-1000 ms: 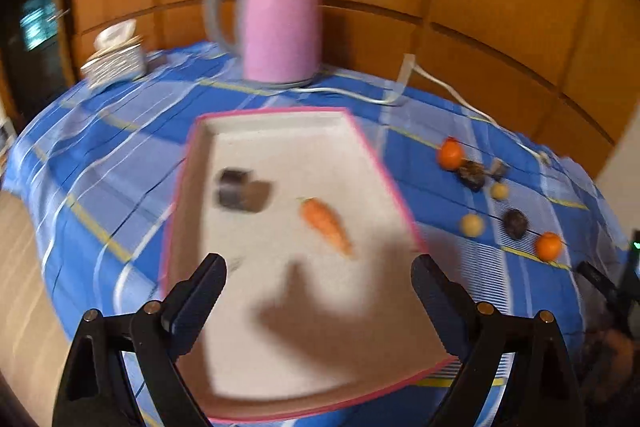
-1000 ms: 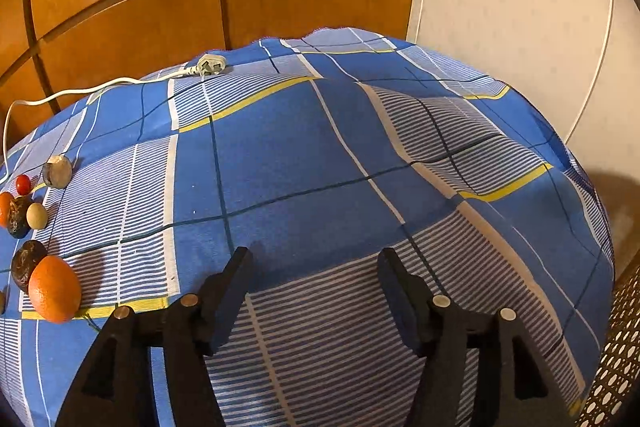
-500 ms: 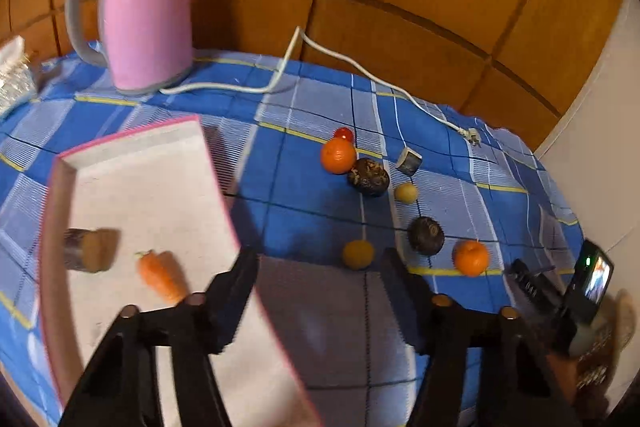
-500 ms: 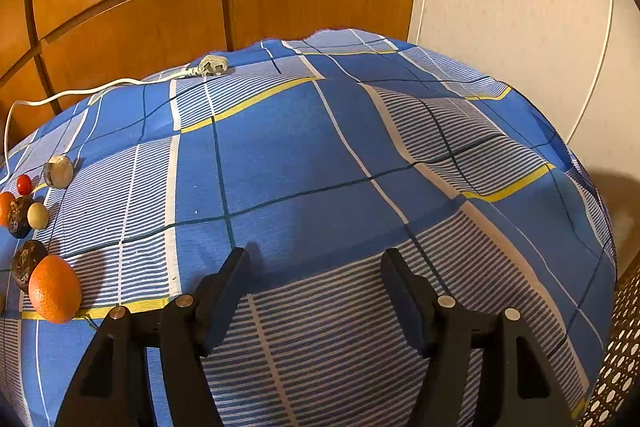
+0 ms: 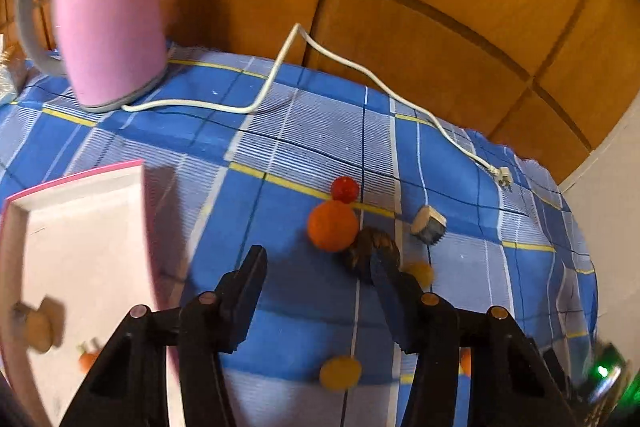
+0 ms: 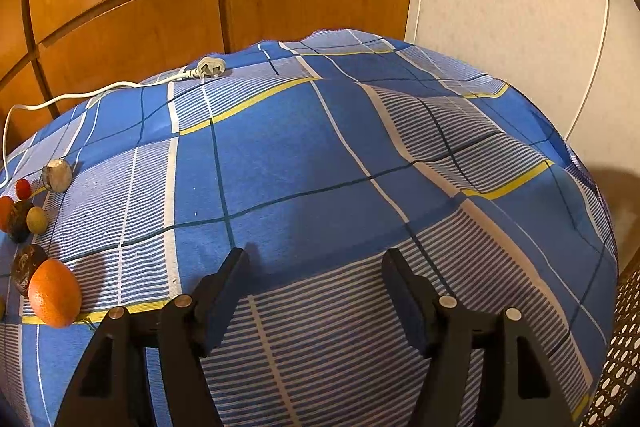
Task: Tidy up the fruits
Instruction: 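Carry the cherry tomato into the tray and open the left gripper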
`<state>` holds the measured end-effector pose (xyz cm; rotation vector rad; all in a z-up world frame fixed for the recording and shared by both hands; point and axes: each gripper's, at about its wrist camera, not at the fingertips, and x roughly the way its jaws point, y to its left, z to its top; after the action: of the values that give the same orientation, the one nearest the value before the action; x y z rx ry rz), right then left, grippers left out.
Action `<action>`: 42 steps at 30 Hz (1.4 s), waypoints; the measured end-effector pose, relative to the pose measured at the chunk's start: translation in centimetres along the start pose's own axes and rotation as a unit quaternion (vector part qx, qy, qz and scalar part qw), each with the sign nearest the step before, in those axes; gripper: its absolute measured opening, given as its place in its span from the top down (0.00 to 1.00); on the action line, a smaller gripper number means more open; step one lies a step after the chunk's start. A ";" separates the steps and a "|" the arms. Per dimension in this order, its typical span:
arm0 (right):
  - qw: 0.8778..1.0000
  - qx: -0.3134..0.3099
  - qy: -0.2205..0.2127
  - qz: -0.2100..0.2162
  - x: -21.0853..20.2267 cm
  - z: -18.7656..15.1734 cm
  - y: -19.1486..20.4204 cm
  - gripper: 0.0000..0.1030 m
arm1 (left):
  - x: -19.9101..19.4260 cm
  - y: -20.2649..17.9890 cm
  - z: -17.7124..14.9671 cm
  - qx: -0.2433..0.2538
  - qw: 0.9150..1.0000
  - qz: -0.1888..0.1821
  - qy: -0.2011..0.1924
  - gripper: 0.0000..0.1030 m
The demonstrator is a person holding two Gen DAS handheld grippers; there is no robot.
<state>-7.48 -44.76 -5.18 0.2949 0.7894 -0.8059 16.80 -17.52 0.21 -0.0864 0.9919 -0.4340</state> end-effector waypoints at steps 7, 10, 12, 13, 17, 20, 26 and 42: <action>1.000 -0.002 -0.001 -0.003 0.0 -0.1 0.1 0.31 | 3.9 -1.2 3.1 0.015 1.000 -0.012 0.023 0.49; 1.000 -0.004 -0.002 -0.006 0.1 -0.1 0.1 0.31 | 5.8 -2.1 4.4 0.042 0.998 -0.010 0.041 0.55; 1.000 -0.004 -0.003 -0.006 0.1 -0.1 0.1 0.31 | 7.2 -2.8 5.0 0.061 0.997 -0.008 0.055 0.55; 1.000 -0.004 -0.003 -0.006 0.1 -0.1 0.1 0.31 | 7.9 -3.0 5.2 0.070 0.996 -0.002 0.061 0.56; 1.000 -0.006 -0.003 -0.008 0.0 -0.1 0.2 0.31 | 10.7 -3.2 5.8 0.080 0.992 0.001 0.100 0.75; 1.000 -0.006 -0.003 -0.008 0.0 -0.1 0.1 0.31 | 10.8 -3.0 5.6 0.086 0.992 -0.008 0.093 0.75; 1.000 -0.008 -0.004 -0.010 0.1 -0.1 0.2 0.30 | 6.8 -1.1 5.5 0.038 0.997 -0.048 0.051 0.75; 1.000 -0.008 -0.004 -0.010 0.2 -0.1 0.2 0.30 | -6.5 13.2 0.7 -0.118 0.991 0.021 -0.053 0.75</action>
<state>-7.34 -44.68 -5.38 0.2694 0.7927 -0.8193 18.49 -3.06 2.26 -0.2987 0.9359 -0.2689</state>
